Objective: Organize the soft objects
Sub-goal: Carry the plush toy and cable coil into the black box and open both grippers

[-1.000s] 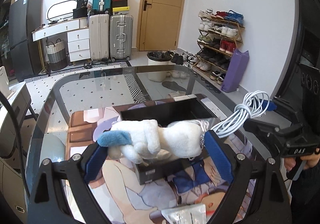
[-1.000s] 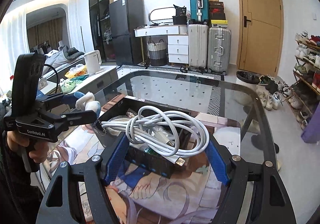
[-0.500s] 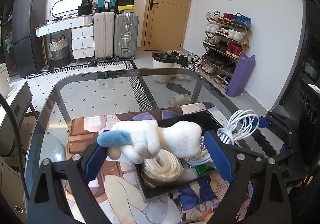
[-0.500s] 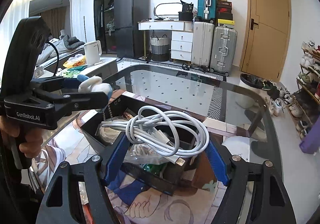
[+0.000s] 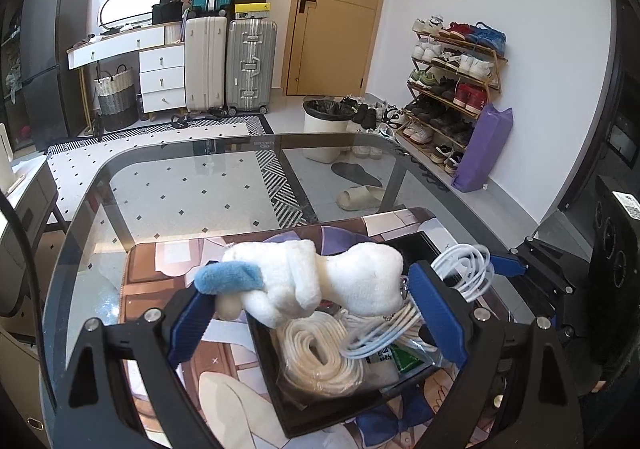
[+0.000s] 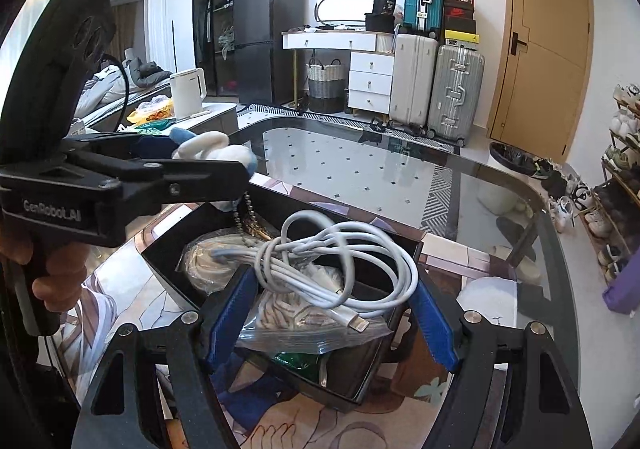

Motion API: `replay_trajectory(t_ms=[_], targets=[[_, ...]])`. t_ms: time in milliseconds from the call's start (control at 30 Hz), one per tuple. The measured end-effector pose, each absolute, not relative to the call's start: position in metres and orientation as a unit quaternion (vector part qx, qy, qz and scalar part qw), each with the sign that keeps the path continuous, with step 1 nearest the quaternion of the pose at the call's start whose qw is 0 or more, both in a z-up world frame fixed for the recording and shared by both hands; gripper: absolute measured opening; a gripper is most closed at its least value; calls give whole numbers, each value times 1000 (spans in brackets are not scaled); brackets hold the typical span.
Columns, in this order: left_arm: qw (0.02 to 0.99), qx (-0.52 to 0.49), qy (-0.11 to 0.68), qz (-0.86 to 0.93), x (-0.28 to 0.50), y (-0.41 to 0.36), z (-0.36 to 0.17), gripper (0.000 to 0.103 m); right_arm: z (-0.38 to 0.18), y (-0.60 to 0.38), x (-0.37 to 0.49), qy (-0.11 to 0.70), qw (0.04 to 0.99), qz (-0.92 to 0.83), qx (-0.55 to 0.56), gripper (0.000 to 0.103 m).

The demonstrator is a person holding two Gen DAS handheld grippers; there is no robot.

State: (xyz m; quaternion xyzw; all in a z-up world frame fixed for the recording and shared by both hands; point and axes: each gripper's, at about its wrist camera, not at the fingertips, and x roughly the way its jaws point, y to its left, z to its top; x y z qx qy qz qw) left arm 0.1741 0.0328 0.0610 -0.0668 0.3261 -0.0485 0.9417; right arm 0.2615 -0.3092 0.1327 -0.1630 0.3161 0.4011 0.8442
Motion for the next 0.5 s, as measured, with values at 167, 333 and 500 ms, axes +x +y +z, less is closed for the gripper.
replay_trajectory(t_ms=[167, 333, 500], targets=[[940, -61, 331, -54, 180, 27, 59, 92, 137, -318, 258, 309, 847, 403, -158, 85], [937, -48, 341, -53, 183, 19, 54, 93, 139, -330, 254, 306, 853, 393, -154, 89], [938, -47, 339, -55, 180, 11, 54, 100, 139, -342, 252, 307, 859, 383, -144, 98]])
